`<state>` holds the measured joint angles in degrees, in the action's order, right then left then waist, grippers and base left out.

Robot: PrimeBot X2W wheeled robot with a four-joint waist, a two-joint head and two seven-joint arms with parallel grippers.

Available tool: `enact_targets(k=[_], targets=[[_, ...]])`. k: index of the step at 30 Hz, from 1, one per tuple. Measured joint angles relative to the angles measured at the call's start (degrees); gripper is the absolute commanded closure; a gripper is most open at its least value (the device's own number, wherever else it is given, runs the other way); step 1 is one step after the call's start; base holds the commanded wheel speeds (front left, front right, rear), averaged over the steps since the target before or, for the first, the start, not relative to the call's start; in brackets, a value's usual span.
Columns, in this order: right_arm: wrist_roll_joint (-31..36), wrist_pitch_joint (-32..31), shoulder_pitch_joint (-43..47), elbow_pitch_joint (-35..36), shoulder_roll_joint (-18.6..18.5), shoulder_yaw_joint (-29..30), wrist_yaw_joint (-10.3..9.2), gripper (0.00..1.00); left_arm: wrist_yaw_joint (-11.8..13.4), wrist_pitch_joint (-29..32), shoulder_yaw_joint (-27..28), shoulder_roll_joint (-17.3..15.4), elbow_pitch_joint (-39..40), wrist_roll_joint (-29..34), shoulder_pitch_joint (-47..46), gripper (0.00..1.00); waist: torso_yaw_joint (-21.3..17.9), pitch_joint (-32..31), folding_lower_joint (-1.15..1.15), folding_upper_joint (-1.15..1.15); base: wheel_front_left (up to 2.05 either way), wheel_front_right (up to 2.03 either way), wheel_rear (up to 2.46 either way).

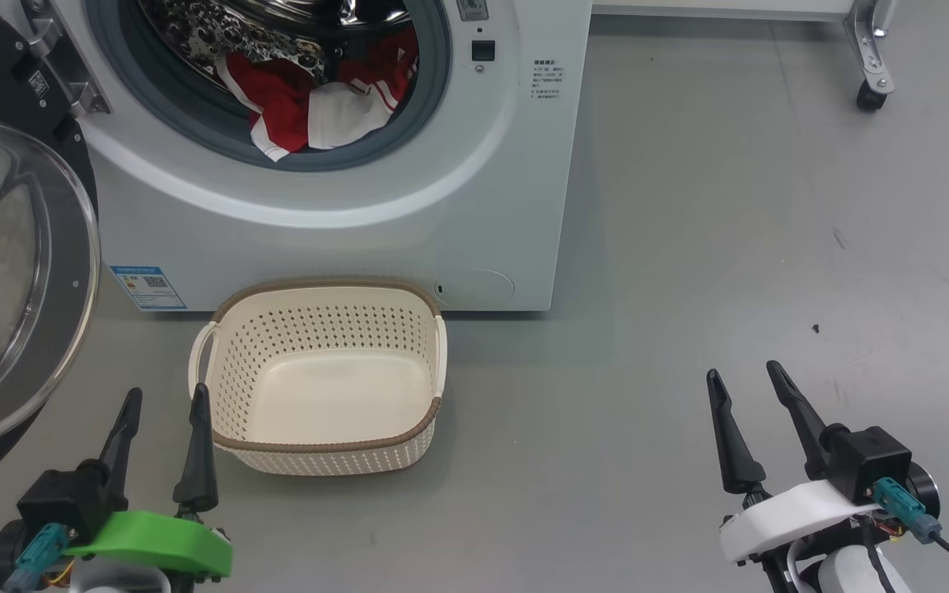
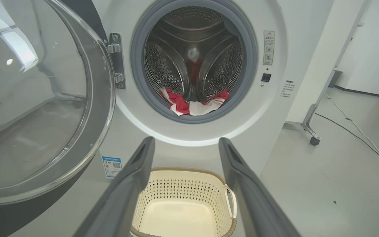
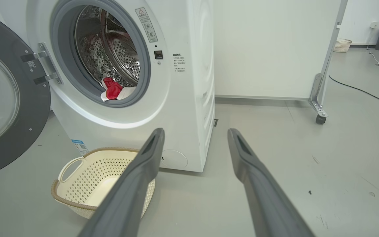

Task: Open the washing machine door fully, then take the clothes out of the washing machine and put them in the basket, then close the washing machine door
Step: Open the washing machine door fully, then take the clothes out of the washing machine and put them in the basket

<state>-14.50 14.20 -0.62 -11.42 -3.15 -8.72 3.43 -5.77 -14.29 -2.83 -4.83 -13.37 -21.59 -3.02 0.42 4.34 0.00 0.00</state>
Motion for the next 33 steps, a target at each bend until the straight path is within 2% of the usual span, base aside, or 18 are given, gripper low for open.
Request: enact_targets(k=[18,33], targets=[[0.0,0.0,0.0,0.0,0.3,0.0,0.00,0.00,-0.5,0.0,-1.3,0.0,0.9,-0.6,0.0,0.00,0.0,0.6,0.00,0.00,0.03,-0.07,0.04],[0.0,0.0,0.0,-0.2,0.4,0.1,0.00,0.00,-0.6,0.0,-1.2,0.0,1.2,-1.2,0.0,0.00,0.5,1.2,0.00,0.00,0.49,-0.65,0.16]])
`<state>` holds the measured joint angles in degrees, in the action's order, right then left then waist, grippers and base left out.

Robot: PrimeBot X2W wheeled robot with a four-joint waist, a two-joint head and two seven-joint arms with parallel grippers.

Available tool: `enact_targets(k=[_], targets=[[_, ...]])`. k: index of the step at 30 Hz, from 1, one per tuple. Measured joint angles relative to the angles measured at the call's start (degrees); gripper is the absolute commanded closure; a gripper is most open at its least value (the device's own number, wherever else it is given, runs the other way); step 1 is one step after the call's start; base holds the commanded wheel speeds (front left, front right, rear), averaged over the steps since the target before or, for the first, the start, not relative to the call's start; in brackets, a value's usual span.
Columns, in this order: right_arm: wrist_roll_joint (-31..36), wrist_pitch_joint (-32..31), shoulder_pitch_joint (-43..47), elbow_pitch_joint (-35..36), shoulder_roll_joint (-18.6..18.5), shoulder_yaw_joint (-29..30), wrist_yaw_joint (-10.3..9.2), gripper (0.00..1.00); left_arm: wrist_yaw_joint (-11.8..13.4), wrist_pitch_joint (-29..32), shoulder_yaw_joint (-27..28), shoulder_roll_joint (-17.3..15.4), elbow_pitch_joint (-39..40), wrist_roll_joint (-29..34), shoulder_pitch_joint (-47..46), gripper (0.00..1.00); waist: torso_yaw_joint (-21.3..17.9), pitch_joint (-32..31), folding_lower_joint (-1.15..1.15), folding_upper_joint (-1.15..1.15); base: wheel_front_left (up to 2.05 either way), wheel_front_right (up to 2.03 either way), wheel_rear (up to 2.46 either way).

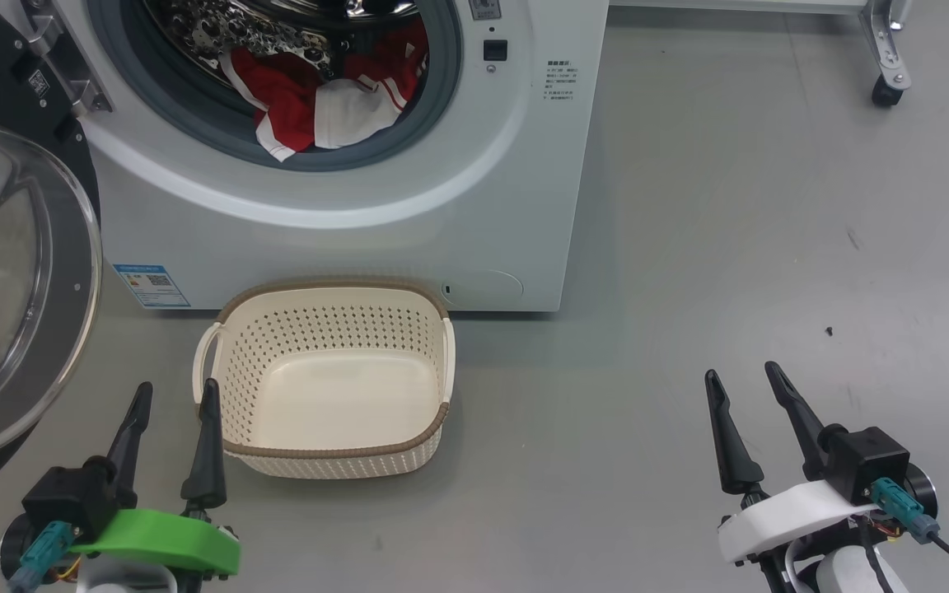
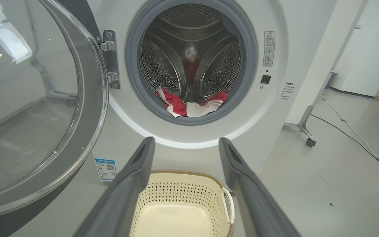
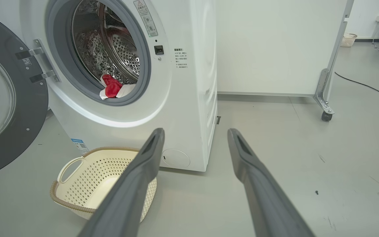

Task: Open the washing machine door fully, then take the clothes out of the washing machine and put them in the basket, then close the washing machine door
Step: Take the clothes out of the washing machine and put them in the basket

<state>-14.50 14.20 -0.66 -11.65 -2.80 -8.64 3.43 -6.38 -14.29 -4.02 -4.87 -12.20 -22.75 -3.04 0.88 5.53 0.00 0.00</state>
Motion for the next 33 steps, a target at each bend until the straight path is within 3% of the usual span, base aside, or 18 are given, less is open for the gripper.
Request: enact_targets(k=[33], targets=[[0.0,0.0,0.0,-1.3,0.1,-0.2,0.02,0.00,-0.5,0.0,-0.4,-0.3,0.3,0.8,0.0,0.00,0.2,-0.9,0.00,0.00,1.19,-1.28,0.09]])
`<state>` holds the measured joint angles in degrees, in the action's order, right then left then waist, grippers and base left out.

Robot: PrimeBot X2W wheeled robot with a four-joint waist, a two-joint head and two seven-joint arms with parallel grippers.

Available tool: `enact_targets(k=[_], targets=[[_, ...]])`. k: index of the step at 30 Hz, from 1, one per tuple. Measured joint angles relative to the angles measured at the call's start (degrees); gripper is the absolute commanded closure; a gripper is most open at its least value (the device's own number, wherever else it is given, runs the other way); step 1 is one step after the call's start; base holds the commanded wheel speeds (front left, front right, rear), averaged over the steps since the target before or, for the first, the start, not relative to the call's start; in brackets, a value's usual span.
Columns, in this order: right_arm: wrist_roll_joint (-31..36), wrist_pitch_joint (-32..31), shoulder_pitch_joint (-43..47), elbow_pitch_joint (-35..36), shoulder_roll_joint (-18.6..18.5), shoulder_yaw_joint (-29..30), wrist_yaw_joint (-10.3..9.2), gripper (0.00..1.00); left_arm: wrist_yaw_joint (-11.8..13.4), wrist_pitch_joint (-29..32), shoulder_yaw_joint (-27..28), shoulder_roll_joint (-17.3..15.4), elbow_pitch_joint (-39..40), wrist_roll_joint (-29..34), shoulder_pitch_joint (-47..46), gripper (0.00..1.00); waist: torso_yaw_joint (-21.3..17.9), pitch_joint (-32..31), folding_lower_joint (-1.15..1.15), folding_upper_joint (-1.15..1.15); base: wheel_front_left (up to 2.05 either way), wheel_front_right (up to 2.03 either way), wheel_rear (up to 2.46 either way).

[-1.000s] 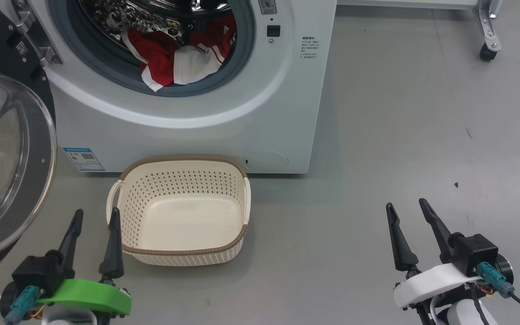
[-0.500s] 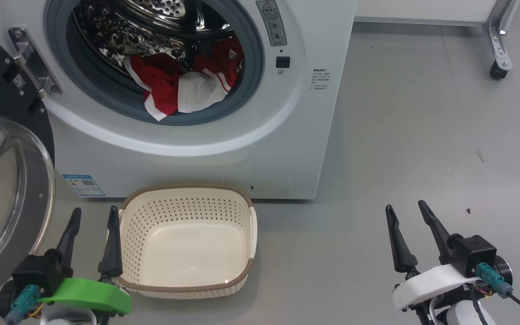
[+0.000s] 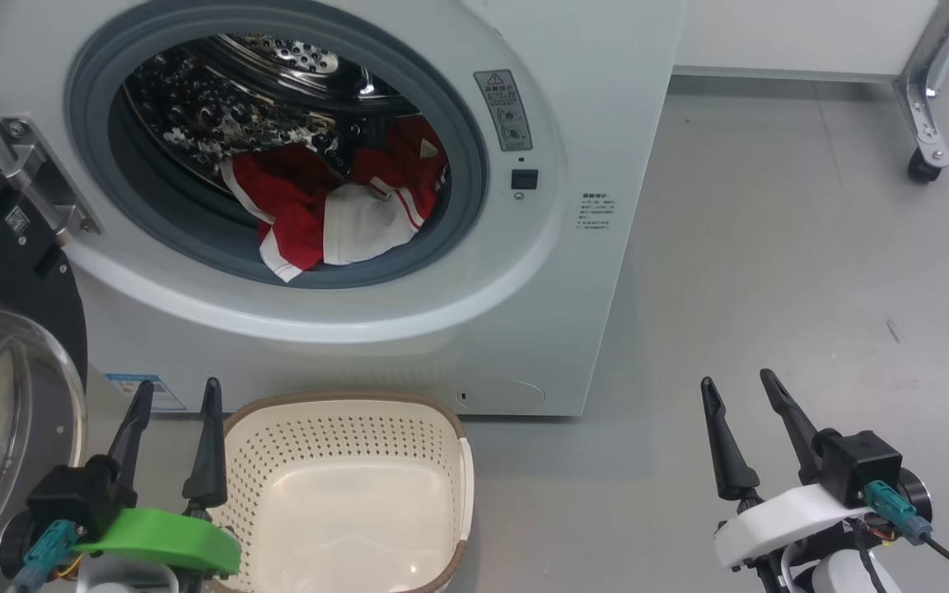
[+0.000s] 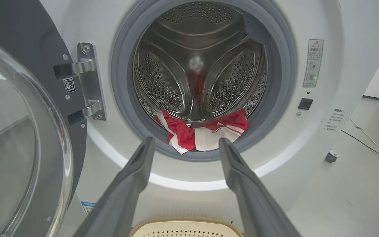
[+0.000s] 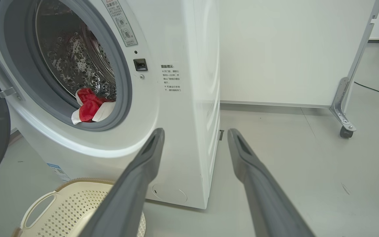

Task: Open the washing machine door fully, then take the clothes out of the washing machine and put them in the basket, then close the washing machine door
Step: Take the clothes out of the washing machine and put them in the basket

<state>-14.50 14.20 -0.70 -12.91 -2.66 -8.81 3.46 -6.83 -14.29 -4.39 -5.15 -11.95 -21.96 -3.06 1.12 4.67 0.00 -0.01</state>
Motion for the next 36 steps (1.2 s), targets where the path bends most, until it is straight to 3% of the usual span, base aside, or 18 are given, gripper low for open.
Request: enact_targets(k=[15,36], targets=[[0.0,0.2,0.0,-0.5,0.1,-0.4,0.52,0.00,0.0,0.0,-0.5,0.0,-0.3,0.4,0.1,0.00,-0.5,-1.1,0.00,0.00,0.59,-0.59,0.00],[0.0,0.2,0.0,-0.6,0.1,-0.5,0.52,0.00,0.0,0.0,-0.8,0.0,-0.3,0.4,0.2,0.00,-0.6,-0.5,0.00,0.00,0.04,-0.04,0.00]])
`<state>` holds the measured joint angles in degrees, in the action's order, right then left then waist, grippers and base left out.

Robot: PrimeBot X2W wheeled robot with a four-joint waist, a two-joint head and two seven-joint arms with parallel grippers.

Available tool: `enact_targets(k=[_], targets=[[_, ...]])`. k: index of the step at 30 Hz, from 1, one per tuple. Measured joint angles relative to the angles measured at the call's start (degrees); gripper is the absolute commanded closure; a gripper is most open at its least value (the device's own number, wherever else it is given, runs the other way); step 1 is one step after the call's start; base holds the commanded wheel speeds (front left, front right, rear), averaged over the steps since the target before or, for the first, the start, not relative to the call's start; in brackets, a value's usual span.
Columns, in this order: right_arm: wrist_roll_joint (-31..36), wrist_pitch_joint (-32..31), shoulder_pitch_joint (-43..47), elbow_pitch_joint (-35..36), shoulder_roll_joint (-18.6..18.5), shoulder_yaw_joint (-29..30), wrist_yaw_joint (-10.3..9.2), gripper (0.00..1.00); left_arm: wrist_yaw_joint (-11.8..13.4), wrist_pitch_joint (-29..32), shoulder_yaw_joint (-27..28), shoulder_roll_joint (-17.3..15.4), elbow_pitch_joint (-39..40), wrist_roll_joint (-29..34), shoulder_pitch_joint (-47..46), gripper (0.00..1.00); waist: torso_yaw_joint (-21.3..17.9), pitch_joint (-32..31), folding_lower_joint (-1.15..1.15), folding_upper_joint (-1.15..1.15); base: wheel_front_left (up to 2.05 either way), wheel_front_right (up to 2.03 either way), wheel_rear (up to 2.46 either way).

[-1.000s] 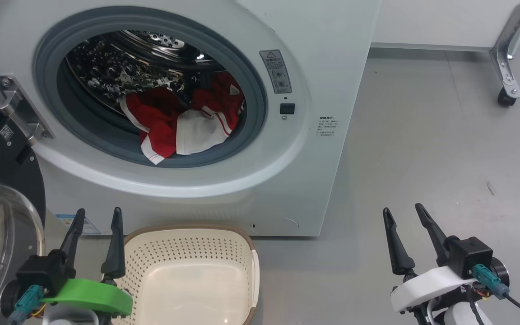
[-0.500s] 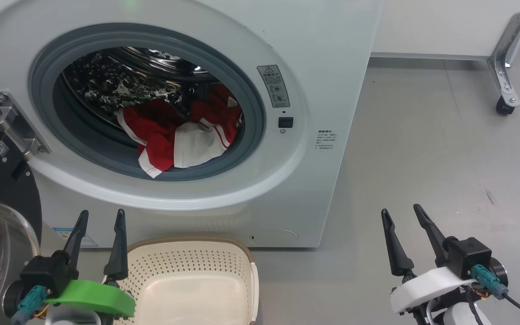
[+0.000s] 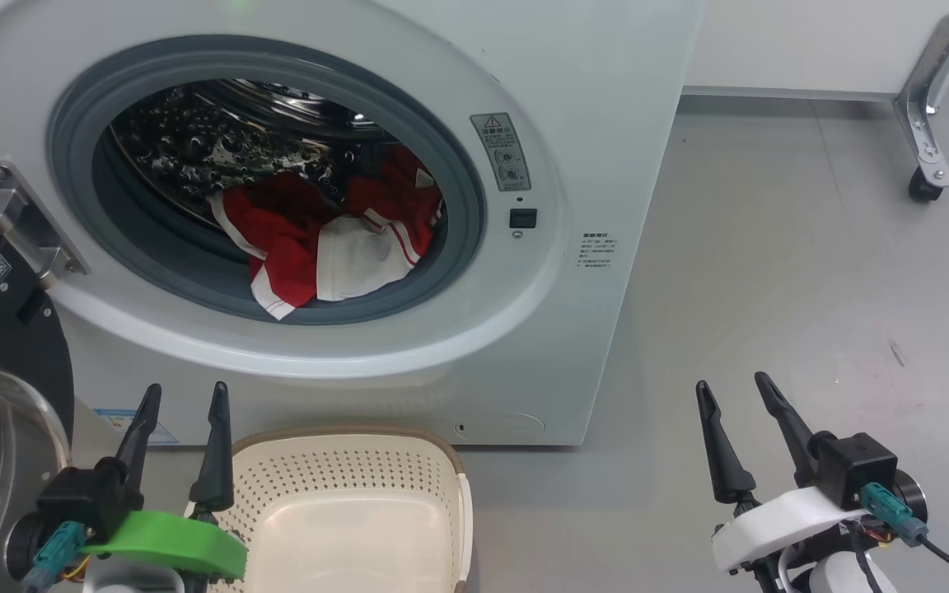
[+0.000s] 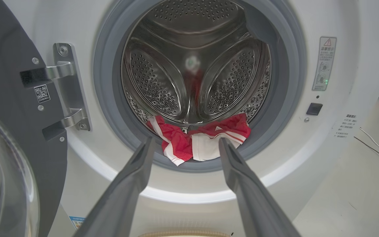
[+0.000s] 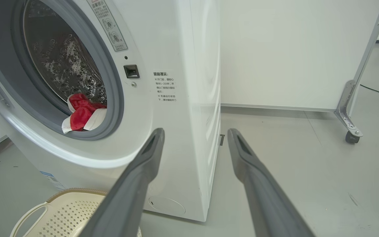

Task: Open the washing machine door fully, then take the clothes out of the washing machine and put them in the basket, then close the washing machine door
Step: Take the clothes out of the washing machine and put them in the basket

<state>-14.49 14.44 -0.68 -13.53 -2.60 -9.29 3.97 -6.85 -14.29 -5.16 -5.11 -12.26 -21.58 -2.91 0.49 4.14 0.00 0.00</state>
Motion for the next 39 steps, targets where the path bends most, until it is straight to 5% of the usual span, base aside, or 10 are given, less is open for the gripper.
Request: enact_targets(k=[39], targets=[[1.0,0.0,-0.1,-1.0,0.0,-1.9,0.67,0.00,0.0,-0.2,0.4,0.0,-0.5,0.1,0.0,0.00,-0.9,0.7,0.00,0.00,0.00,0.00,0.00]])
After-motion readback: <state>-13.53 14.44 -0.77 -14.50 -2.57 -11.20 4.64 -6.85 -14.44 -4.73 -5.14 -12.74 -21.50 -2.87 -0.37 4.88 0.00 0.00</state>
